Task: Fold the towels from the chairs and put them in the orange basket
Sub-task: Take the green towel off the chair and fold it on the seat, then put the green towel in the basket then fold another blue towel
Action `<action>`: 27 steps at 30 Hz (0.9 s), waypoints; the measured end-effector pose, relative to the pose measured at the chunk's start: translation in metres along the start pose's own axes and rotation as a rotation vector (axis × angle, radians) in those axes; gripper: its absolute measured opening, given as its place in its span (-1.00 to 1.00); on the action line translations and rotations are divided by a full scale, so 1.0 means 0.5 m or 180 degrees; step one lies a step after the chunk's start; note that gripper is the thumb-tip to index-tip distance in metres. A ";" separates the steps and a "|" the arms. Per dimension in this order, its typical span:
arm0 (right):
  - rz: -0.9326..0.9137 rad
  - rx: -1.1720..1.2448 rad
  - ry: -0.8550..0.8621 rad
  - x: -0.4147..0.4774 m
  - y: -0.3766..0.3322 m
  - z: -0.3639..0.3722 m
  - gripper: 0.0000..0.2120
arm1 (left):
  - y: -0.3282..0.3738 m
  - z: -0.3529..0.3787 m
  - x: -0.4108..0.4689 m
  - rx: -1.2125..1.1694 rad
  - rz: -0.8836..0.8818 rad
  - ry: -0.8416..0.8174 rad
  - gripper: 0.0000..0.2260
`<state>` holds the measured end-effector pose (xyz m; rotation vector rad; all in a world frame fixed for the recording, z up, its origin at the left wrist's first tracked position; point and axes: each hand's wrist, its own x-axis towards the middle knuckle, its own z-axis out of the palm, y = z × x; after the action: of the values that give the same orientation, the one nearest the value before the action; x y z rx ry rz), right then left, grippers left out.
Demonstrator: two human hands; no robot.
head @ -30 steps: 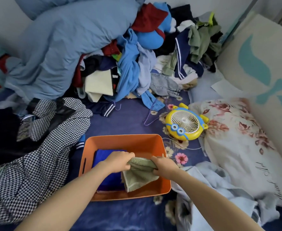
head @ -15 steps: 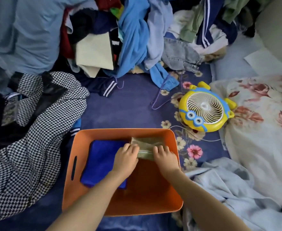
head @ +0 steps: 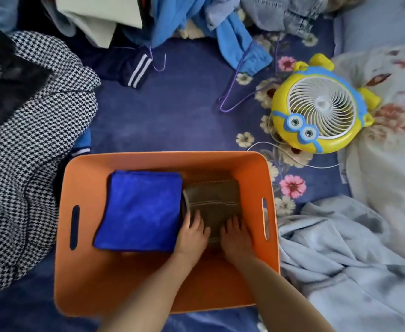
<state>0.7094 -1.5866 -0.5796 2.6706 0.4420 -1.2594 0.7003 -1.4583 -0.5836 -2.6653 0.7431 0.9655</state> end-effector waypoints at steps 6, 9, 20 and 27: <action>-0.0060 -0.0183 -0.0326 -0.010 -0.003 -0.041 -0.57 | 0.010 -0.024 -0.037 0.0172 -0.0030 -0.0288 -0.61; -0.0065 -0.0151 0.0079 -0.040 0.003 -0.081 -0.59 | -0.005 -0.055 -0.075 -0.0020 -0.0242 -0.0052 -0.61; -0.0230 -0.0239 0.1433 -0.257 0.086 -0.224 -0.61 | -0.039 -0.196 -0.294 -0.0298 -0.1334 0.0904 -0.58; -0.0252 -0.0393 0.2074 -0.421 0.089 -0.307 -0.60 | -0.056 -0.254 -0.452 -0.0228 -0.1786 0.1766 -0.60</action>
<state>0.7090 -1.6300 -0.3190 2.9184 0.6778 -0.3206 0.6347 -1.3918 -0.3401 -2.9652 0.0072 0.1129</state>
